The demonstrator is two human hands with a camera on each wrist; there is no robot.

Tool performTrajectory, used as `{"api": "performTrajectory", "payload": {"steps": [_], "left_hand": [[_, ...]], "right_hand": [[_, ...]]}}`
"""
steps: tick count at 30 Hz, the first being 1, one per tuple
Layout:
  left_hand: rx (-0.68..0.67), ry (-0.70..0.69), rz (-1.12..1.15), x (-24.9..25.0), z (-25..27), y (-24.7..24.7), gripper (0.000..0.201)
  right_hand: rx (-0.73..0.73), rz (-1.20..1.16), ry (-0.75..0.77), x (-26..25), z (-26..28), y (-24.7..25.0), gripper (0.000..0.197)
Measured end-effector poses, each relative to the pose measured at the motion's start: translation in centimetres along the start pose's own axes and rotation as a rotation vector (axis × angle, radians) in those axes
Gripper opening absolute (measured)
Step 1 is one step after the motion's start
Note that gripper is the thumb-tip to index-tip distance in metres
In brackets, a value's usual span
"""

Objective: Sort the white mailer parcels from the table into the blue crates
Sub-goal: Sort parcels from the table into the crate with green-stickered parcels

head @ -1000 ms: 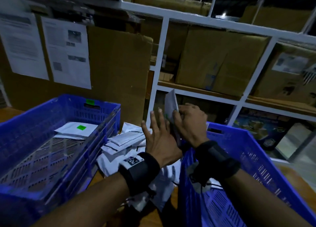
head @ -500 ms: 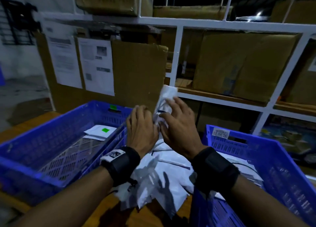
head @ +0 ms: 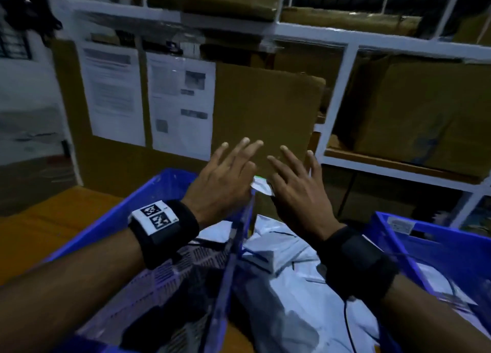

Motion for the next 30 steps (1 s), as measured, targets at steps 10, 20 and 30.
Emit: {"api": "performTrajectory", "payload": {"steps": [10,20,30], "left_hand": [[-0.356,0.079,-0.109,-11.8,3.6,-4.4,0.051],[-0.630,0.235,-0.210,-15.8,5.9,-9.4,0.058],[-0.795,0.327,-0.141,-17.8,10.1,-15.3,0.050]], "right_hand": [[-0.031,-0.093,0.060,-6.8,-8.2,-7.1,0.042],[-0.618,-0.184,-0.036,-10.3,-15.2,-10.2,0.028],[-0.857,-0.332,-0.197,-14.8,-16.4,-16.2,0.031]]}}
Point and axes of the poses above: each hand's wrist, its own z-axis away from the middle knuckle, its own y-axis out of the back of the hand, x = y × z, the point moved 1 cm from there along -z, towards the middle knuckle, and after that the axes turned 11 degrees about y, right-handed, at the moved point
